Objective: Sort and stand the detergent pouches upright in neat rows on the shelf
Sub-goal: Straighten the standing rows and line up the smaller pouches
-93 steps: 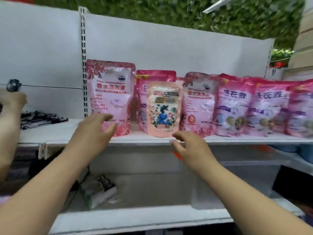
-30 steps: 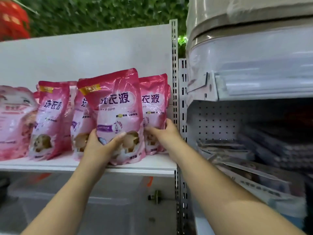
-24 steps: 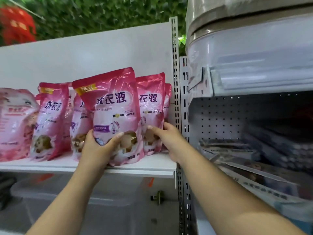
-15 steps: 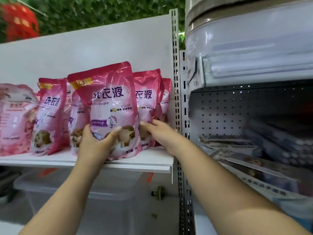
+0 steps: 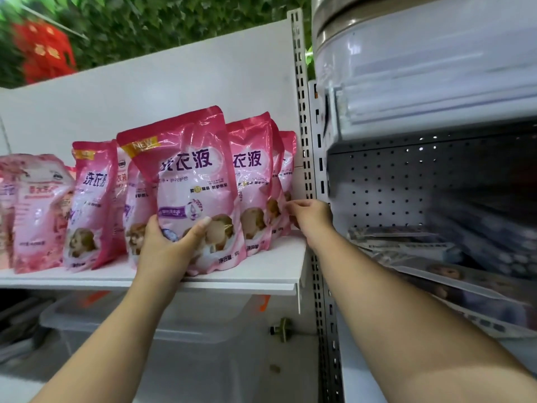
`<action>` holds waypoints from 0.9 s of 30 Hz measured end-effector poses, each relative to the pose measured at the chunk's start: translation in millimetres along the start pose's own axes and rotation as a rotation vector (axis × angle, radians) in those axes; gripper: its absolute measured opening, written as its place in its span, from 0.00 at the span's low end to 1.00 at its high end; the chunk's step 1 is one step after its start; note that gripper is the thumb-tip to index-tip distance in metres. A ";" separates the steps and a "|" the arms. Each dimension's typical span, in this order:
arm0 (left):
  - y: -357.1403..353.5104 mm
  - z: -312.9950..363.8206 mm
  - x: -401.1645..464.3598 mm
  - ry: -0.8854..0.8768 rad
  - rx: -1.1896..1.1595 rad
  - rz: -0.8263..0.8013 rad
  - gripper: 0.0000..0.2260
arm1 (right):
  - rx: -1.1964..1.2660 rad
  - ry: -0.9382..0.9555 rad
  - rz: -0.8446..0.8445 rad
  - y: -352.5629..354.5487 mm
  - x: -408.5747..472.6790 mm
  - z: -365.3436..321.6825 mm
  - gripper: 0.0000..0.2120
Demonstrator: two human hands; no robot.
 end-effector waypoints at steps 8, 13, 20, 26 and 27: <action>-6.2 1.0 8.8 -0.028 0.066 -0.126 0.23 | 0.014 0.052 0.055 1.5 -4.6 2.8 0.10; -14.1 0.3 14.0 0.001 0.067 -0.294 0.35 | 0.137 0.195 -0.093 -7.9 -25.0 -21.1 0.06; -14.1 2.3 12.7 -0.040 -0.003 -0.353 0.29 | 0.157 0.046 -0.136 -23.3 -30.0 -19.9 0.04; -8.5 2.8 11.2 -0.109 -0.026 -0.347 0.29 | 0.158 0.059 0.023 -20.1 -36.9 -23.8 0.02; -7.8 2.2 10.7 -0.119 -0.018 -0.351 0.32 | 0.117 0.085 0.030 -20.9 -40.9 -27.1 0.03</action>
Point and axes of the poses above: each hand's wrist, its own x-axis towards the middle knuckle, its own y-axis out of the back of the hand, z = x × y, the point moved 3 cm from there along x, towards the middle knuckle, and after that the axes turned 14 degrees about x, right-handed, at the moved point
